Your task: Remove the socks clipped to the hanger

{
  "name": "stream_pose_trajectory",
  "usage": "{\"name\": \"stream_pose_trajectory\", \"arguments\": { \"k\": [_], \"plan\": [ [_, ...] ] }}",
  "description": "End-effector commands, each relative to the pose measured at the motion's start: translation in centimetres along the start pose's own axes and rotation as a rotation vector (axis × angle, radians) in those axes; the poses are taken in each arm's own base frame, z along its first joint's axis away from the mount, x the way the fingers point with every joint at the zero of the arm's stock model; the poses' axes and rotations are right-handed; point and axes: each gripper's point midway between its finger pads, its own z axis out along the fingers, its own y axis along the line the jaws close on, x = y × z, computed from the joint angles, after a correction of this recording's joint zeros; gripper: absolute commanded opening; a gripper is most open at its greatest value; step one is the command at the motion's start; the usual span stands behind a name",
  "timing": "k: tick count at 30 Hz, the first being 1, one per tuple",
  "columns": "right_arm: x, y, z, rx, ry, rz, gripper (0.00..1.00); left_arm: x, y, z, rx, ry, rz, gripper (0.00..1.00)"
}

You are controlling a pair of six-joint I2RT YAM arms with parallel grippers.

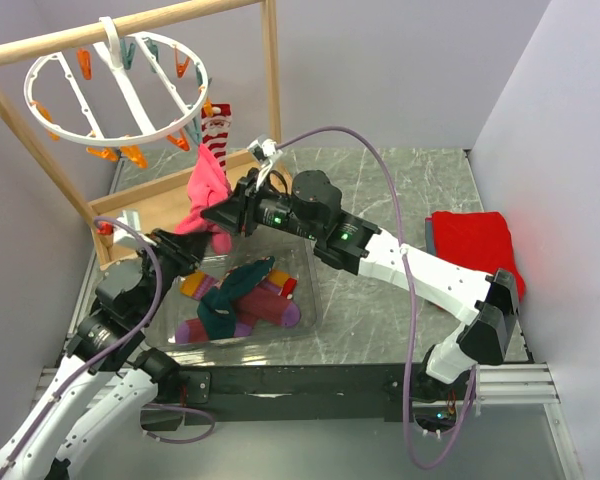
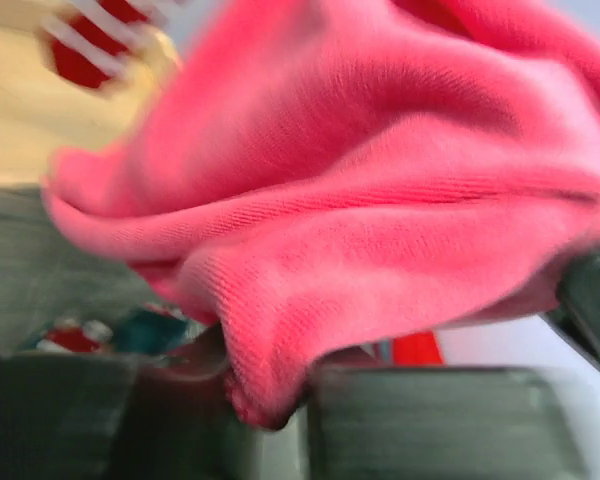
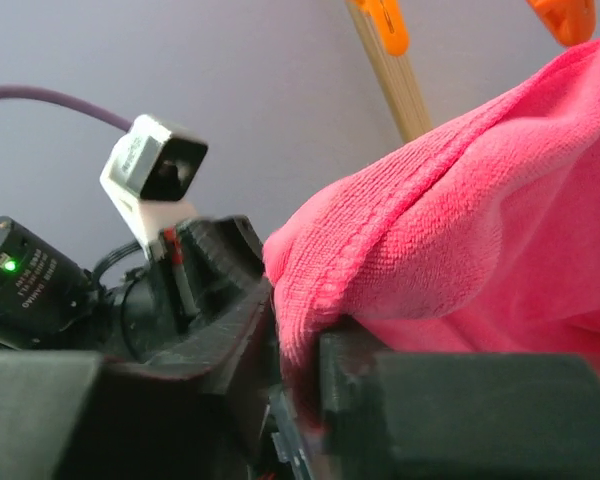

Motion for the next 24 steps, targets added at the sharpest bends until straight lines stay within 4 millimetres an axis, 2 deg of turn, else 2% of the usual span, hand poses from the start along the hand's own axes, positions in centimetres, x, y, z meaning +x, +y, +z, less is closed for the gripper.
{"name": "stream_pose_trajectory", "arguments": {
  "k": [1,2,3,4,5,6,7,11,15,21,24],
  "plan": [
    [-1.5,0.3,-0.8,0.010,-0.047,-0.025,0.48,-5.0,2.2,0.5,-0.191,-0.243,-0.078,0.04],
    [-1.3,-0.4,-0.9,0.049,-0.043,-0.046,0.56,-6.0,2.2,0.3,-0.214,-0.273,-0.082,0.02],
    [-1.5,-0.8,-1.2,0.069,-0.044,-0.060,0.72,-6.5,2.4,0.1,-0.240,-0.291,-0.081,0.01],
    [-1.3,-1.3,-1.5,0.090,-0.040,-0.074,0.78,-6.8,3.6,-0.1,-0.308,-0.309,-0.060,0.01],
    [-1.6,-1.7,-1.9,0.112,-0.044,-0.100,0.85,-7.7,3.3,-0.5,-0.321,-0.331,-0.060,0.01],
    [-1.6,-2.5,-2.2,0.146,-0.050,-0.110,0.97,-8.2,3.6,-0.9,-0.347,-0.346,-0.048,0.01],
    [-1.8,-3.0,-2.5,0.170,-0.057,-0.120,1.00,-8.5,4.2,-1.3,-0.380,-0.356,-0.031,0.01],
    [-3.6,-5.2,-3.8,0.227,-0.094,-0.152,1.00,-11.5,5.2,-3.4,-0.470,-0.479,0.027,0.01],
    [-4.4,-7.2,-4.3,0.272,-0.107,-0.186,1.00,-13.6,6.2,-4.5,-0.571,-0.580,0.132,0.01],
    [-2.9,-10.3,-3.5,0.280,-0.062,-0.167,1.00,-15.0,7.9,-4.0,-0.739,-0.706,0.196,0.05],
    [-2.2,-11.3,-3.1,0.262,-0.050,-0.153,1.00,-14.8,9.3,-2.9,-0.831,-0.719,0.207,0.04]
  ]
}}
